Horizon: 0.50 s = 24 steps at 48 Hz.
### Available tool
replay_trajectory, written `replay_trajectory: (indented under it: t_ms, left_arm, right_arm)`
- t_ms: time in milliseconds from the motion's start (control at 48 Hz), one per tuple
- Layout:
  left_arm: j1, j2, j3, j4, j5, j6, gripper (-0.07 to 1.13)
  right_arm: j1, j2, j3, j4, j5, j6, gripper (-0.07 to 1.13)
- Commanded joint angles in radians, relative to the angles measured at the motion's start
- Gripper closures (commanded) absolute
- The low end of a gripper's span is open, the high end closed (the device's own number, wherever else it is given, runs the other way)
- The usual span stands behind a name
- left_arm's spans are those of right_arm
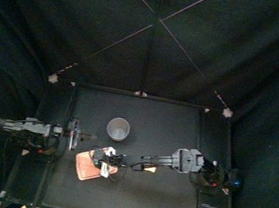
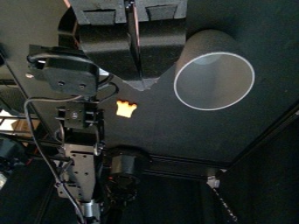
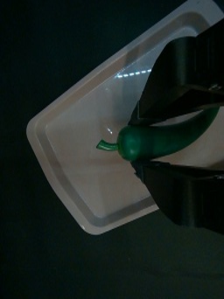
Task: Pick the green pepper then place it on the pink plate
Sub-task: Drop green pepper on the pink plate and return to neutral
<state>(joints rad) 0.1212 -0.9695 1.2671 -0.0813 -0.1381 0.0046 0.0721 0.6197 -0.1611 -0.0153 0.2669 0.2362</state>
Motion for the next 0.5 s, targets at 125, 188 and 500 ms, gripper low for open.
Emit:
replay_trajectory:
  t_ms: [125,188,500]
  left_arm:
    - [0.003,0.003,-0.008,-0.002,-0.011,0.002,0.91]
    - [0.003,0.003,-0.006,-0.002,-0.008,0.000,0.91]
    - [0.003,0.005,-0.006,-0.002,-0.011,0.002,0.91]
  right_arm:
    - [0.008,-0.021,-0.029,-0.008,-0.006,0.000,0.28]
    - [0.008,-0.023,-0.031,-0.008,-0.006,0.000,0.25]
    - [0.029,-0.133,0.009,-0.118,-0.002,-0.003,0.23]
